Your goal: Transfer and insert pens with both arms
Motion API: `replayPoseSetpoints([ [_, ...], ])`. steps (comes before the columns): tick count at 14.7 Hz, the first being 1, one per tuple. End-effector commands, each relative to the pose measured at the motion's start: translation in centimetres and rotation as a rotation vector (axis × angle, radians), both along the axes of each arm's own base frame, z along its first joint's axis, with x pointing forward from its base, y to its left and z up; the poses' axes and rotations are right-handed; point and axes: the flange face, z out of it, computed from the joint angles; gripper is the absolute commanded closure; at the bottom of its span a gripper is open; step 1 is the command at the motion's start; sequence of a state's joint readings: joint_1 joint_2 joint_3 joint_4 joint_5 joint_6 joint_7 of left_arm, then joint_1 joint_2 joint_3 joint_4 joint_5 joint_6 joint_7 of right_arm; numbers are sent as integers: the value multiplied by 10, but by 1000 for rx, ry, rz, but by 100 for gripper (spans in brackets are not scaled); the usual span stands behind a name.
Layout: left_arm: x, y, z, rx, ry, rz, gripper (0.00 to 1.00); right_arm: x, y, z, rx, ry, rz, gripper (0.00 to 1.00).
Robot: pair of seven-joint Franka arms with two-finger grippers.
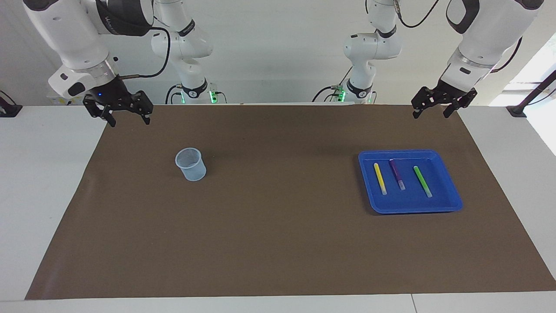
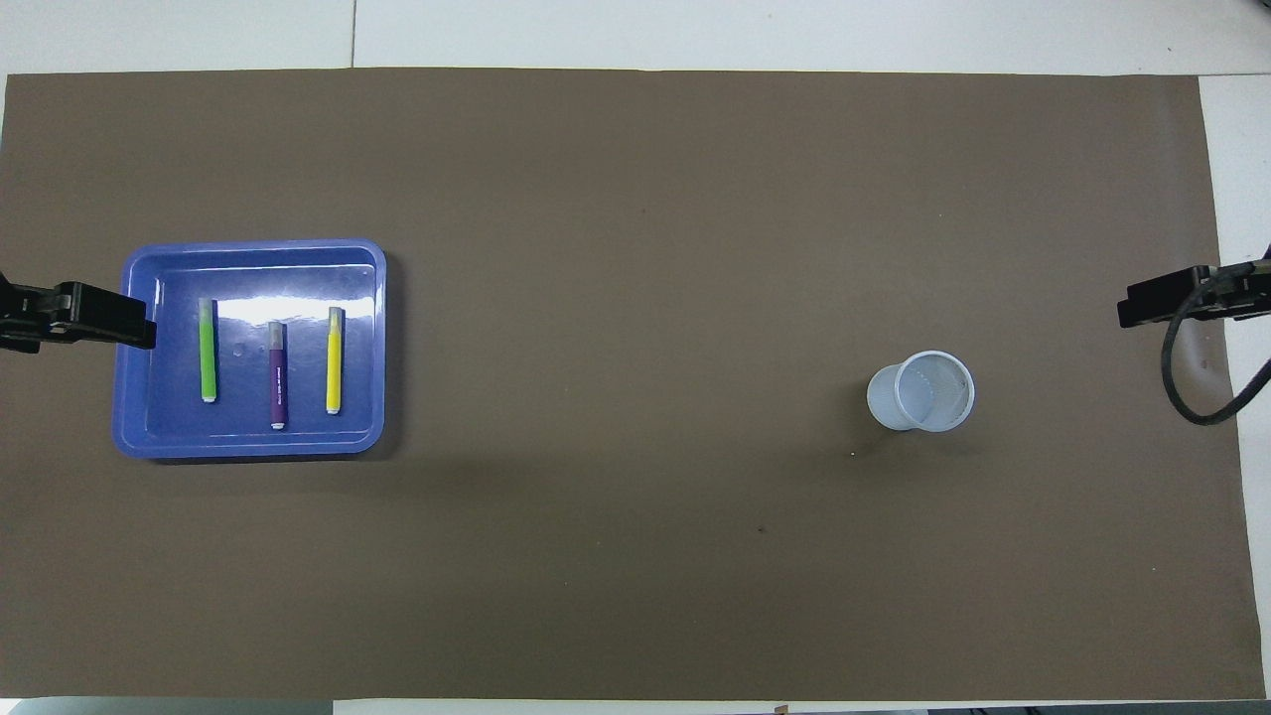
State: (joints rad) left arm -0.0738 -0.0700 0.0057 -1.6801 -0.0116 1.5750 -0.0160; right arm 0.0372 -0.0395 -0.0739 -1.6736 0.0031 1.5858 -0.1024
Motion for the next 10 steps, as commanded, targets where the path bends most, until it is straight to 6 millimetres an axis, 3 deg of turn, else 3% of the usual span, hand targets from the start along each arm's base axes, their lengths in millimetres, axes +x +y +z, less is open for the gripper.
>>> replayPoseSetpoints([
  [1,-9,4,-17,16,-7,-12,0,-12,5,0,60,20,36,0],
  [5,-2,17,-64,14,-11,-6,0,-10,23,-2,220,-2,52,0],
  [7,-2,46,-92,15,-8,18,0,-14,38,-5,300,-1,45,0],
  [10,6,74,-139,9,6,-70,0,-22,48,-21,435,-9,-102,0],
])
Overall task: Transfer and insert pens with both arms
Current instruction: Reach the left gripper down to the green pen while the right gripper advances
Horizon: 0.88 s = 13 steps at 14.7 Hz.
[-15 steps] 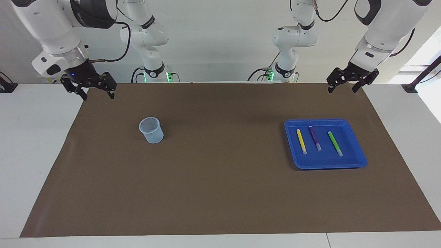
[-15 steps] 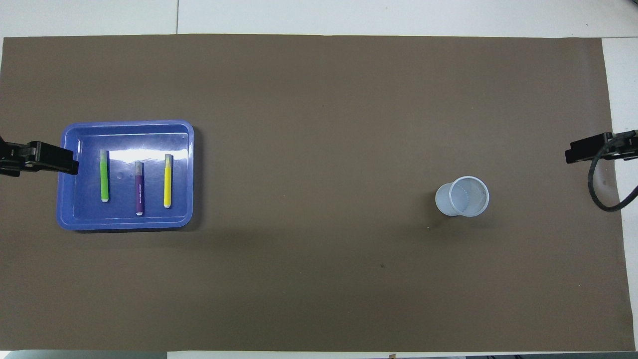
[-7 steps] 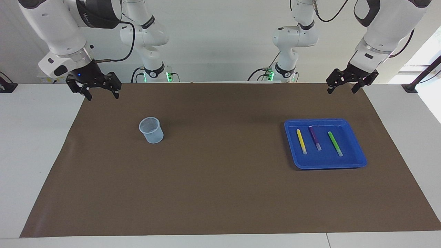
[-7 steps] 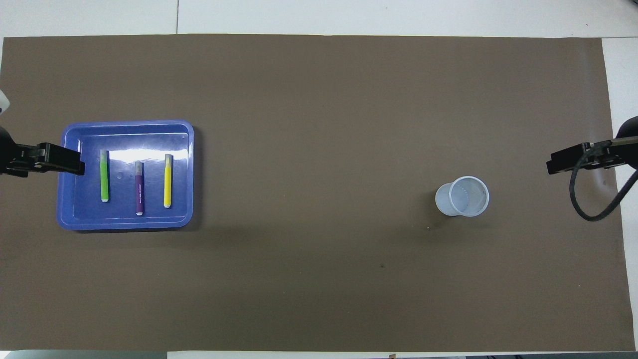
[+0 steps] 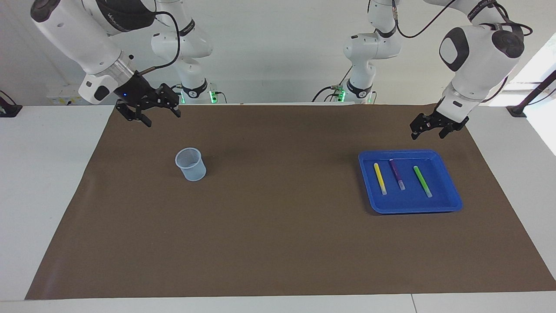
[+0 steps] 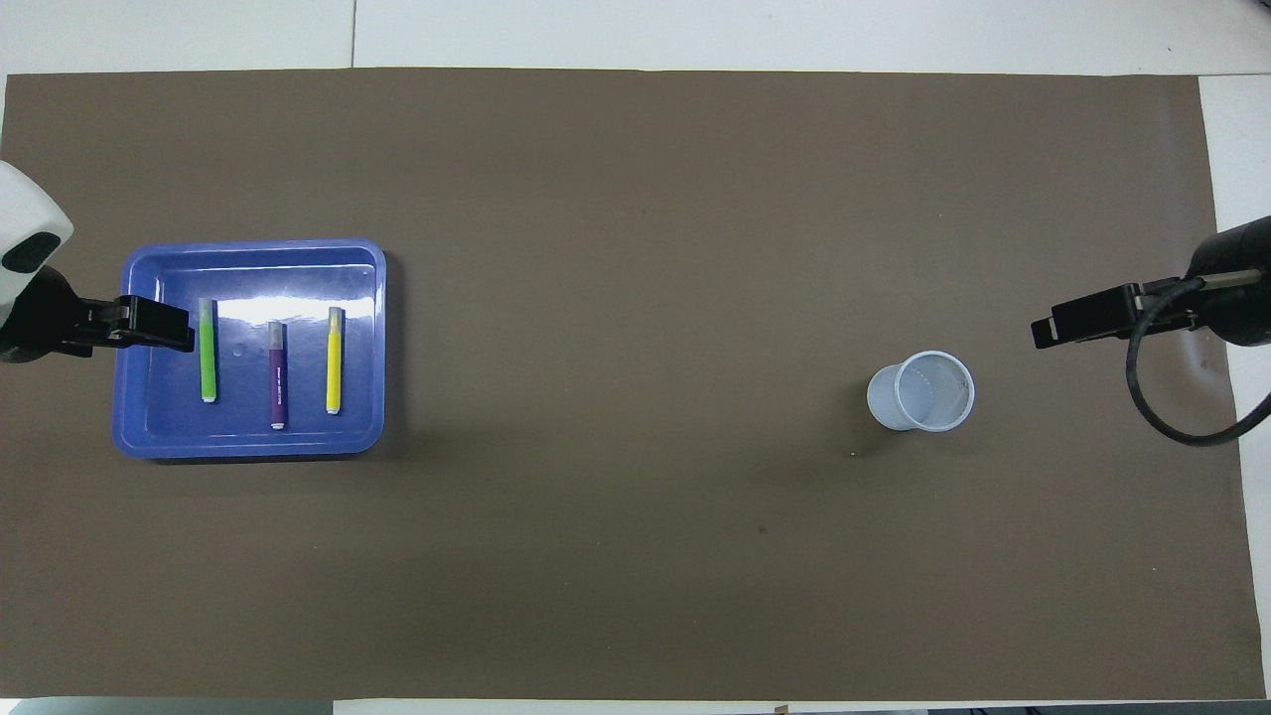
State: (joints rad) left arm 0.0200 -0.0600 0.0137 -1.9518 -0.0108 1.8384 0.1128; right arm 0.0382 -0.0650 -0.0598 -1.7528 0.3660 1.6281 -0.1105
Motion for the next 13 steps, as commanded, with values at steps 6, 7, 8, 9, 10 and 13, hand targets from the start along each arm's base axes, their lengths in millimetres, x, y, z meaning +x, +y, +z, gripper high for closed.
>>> replayPoseSetpoints([
  [6,17,50,-98,12,-18,-61,0,-33,34,-26,211,90,-287,0],
  [7,19,50,-108,14,-31,-60,0,-32,36,-26,222,76,-295,0],
  [8,21,51,-118,15,-40,-60,1,-32,44,-25,221,68,-286,0],
  [9,25,50,-130,17,-48,-60,1,-33,53,-24,217,68,-283,0],
  [10,27,49,-139,16,-45,-61,1,-32,59,-23,215,67,-303,0],
  [13,33,49,-167,16,-36,-71,6,-33,94,-29,250,57,-322,0],
])
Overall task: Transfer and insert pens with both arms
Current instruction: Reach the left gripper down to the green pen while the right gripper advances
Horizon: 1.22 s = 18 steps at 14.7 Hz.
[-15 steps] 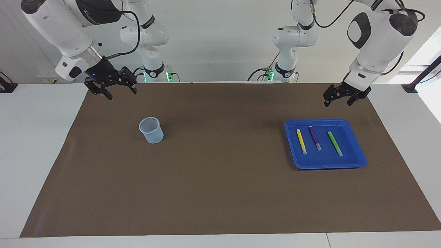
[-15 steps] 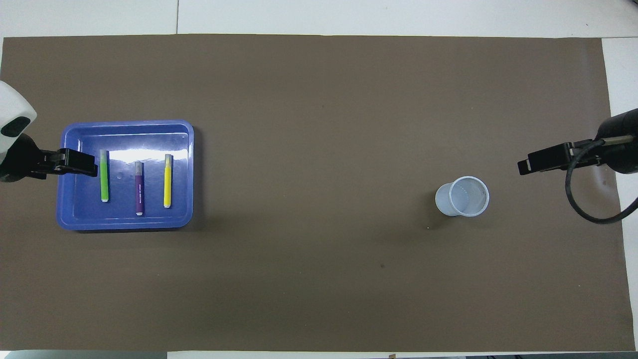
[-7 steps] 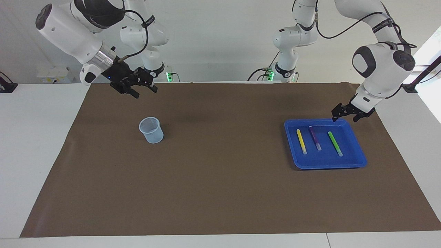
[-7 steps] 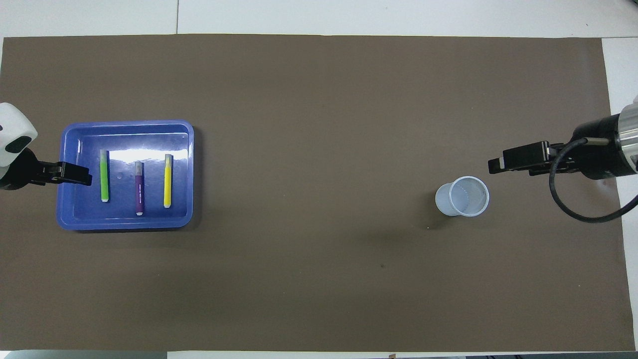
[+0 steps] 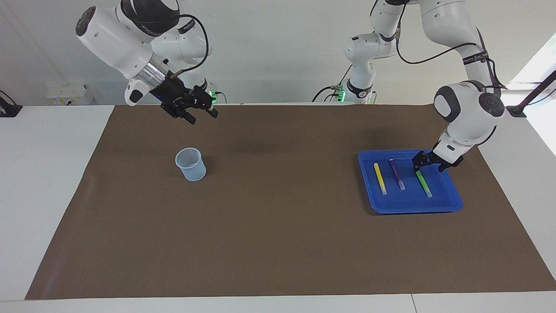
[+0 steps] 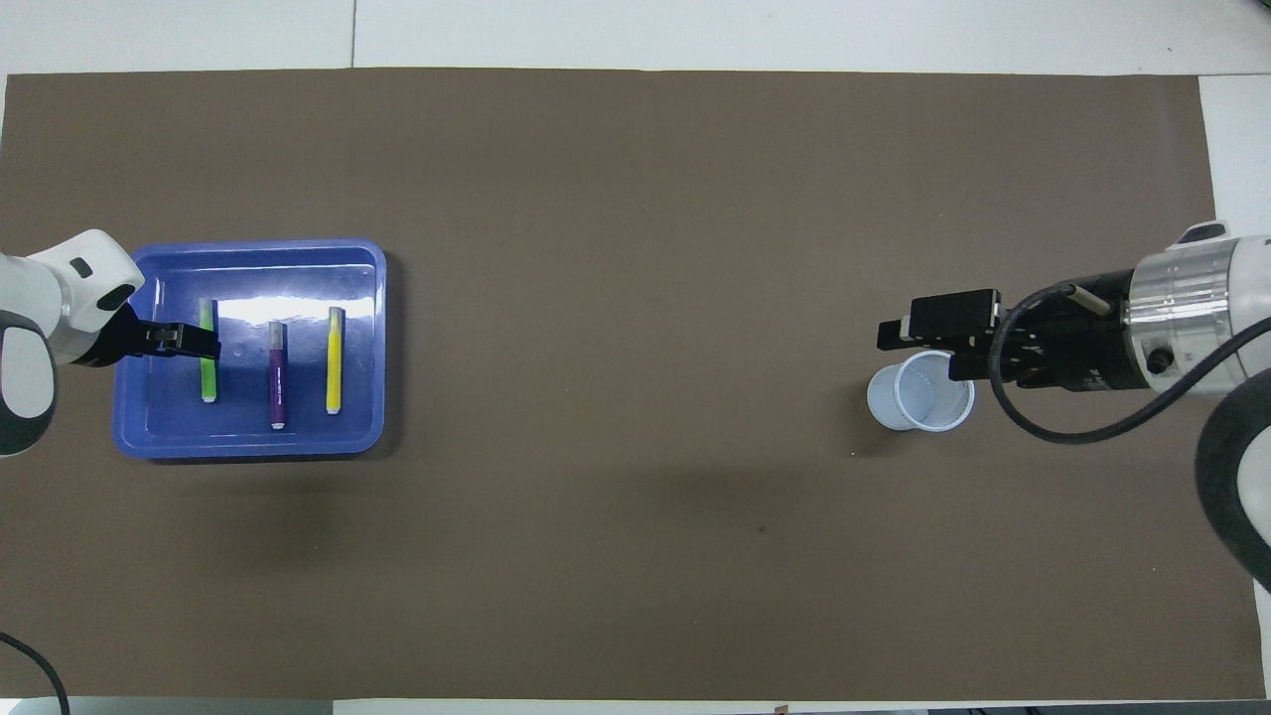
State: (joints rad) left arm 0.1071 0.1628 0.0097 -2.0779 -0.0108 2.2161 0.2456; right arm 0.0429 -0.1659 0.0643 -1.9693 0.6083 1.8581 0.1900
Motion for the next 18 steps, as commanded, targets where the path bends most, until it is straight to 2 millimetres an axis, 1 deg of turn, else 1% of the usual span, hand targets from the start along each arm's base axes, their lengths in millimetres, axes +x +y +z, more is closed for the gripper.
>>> replayPoseSetpoints([
  [1,5,-3,-25,15,-6,-29,7,-10,21,-11,88,17,-64,0],
  [3,6,-2,-30,16,-11,-29,9,-14,23,-23,178,49,-112,0],
  [4,6,0,-35,15,-2,-26,11,-18,29,-30,212,64,-115,0],
  [5,7,0,-40,17,3,-29,12,-20,35,-31,229,65,-119,0],
  [6,8,2,-45,17,4,-26,13,-18,34,-31,229,47,-137,0],
  [8,8,4,-48,17,4,-23,15,-22,56,-31,224,26,-127,0],
  [11,7,6,-51,17,8,-20,18,-22,61,-31,225,37,-146,0],
  [13,7,7,-51,17,8,-16,22,-23,61,-30,225,37,-151,0],
  [14,7,7,-51,17,10,-16,27,-24,65,-30,226,45,-158,0],
  [15,6,7,-52,17,10,-14,36,-25,71,-31,225,46,-157,0],
  [18,5,7,-53,16,13,-7,63,-24,72,-30,225,39,-166,0],
])
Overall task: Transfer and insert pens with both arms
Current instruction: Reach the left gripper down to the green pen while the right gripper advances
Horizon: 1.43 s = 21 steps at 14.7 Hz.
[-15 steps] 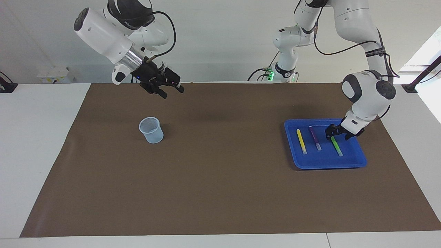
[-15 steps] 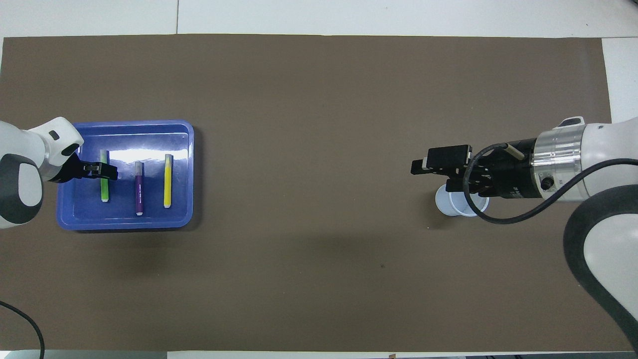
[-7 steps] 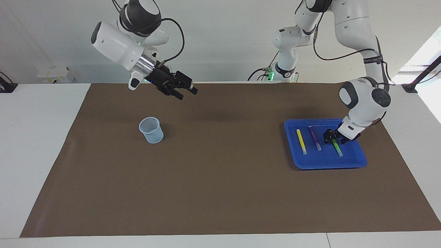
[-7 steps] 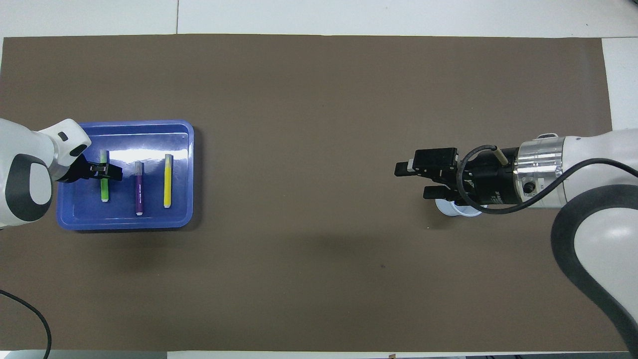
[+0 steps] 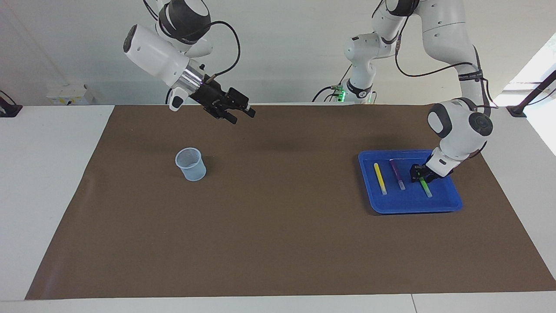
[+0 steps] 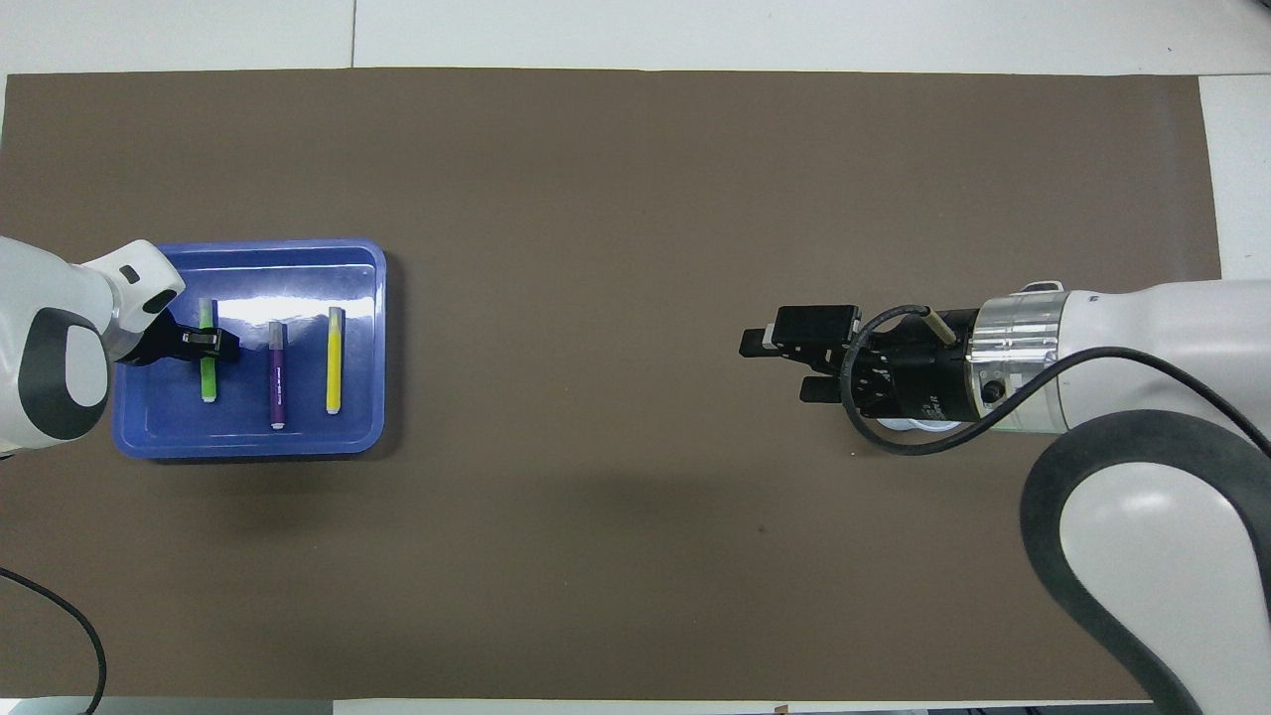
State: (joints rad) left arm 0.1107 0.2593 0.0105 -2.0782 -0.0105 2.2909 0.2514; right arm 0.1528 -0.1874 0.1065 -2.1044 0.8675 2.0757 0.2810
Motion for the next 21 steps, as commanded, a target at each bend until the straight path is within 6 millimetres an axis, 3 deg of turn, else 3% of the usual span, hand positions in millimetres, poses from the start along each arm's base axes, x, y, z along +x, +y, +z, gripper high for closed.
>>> replayPoseSetpoints([
  [1,-1,4,-3,18,-9,-5,72,-6,-1,2,18,8,-43,0],
  [3,-2,4,-4,16,-6,-4,97,-6,-1,2,21,18,-56,0],
  [4,-2,4,-4,17,-8,-4,100,-6,-1,2,19,18,-57,0],
  [10,2,4,4,19,-11,56,100,-7,3,3,20,11,-55,0],
  [15,19,-10,69,21,84,173,100,-8,13,4,20,7,-66,0],
  [18,26,-57,118,34,142,290,100,-8,13,4,20,5,-67,0],
  [21,10,-120,157,14,184,481,100,-8,14,5,36,8,-75,0],
])
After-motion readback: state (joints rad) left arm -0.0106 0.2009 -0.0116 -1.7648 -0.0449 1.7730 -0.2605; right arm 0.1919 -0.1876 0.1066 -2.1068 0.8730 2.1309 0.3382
